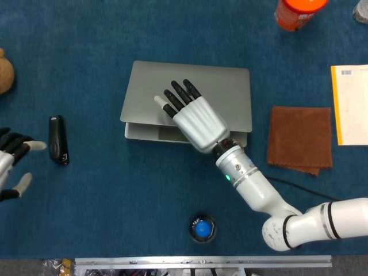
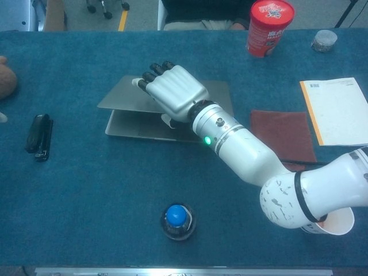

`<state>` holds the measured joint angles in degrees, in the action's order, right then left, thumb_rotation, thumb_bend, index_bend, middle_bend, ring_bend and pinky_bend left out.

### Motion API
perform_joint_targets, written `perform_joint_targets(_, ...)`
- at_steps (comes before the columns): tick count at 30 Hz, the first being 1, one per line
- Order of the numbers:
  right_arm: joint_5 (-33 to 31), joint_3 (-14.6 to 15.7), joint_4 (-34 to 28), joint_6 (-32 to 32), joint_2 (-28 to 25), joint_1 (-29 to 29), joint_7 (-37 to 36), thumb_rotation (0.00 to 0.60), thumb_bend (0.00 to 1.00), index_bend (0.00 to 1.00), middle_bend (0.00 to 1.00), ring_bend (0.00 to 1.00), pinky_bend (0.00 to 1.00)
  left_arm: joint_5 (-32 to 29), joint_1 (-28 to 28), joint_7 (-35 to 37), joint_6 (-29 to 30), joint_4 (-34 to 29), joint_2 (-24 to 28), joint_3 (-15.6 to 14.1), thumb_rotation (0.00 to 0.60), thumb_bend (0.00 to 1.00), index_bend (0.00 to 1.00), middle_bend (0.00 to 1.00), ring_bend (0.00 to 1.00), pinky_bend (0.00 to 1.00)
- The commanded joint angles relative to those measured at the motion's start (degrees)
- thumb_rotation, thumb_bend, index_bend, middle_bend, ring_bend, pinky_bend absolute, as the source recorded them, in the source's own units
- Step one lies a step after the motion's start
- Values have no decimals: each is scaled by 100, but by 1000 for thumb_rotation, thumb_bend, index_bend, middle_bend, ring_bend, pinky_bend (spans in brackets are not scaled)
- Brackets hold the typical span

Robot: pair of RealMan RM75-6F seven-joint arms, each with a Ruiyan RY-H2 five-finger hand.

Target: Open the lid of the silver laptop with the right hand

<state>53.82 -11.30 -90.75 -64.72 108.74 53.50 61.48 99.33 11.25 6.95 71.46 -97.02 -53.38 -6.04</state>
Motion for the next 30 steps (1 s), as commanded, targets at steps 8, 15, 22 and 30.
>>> perform_joint_targets(8,-87,-54,-56,-103,-47,76,96,600,345,124,146,0,110,98,661,-192,-824,-245,43,24,600,404,146,122,93,50)
perform_joint_targets(15,-157,-58,-55,-141,-51,130,148,600,347,124,146,0,110,-109,1139,-543,-1677,-559,170,14,516,404,84,44,14,44)
perform_joint_targets(22,-184,-57,-47,-170,-37,195,189,600,348,124,147,0,110,-247,1504,-835,-2142,-745,65,88,401,404,83,32,9,44)
perform_joint_targets(30,-217,-79,-31,-198,-40,242,176,600,349,124,146,0,110,-487,1792,-1192,-2557,-839,-183,130,400,404,83,32,9,44)
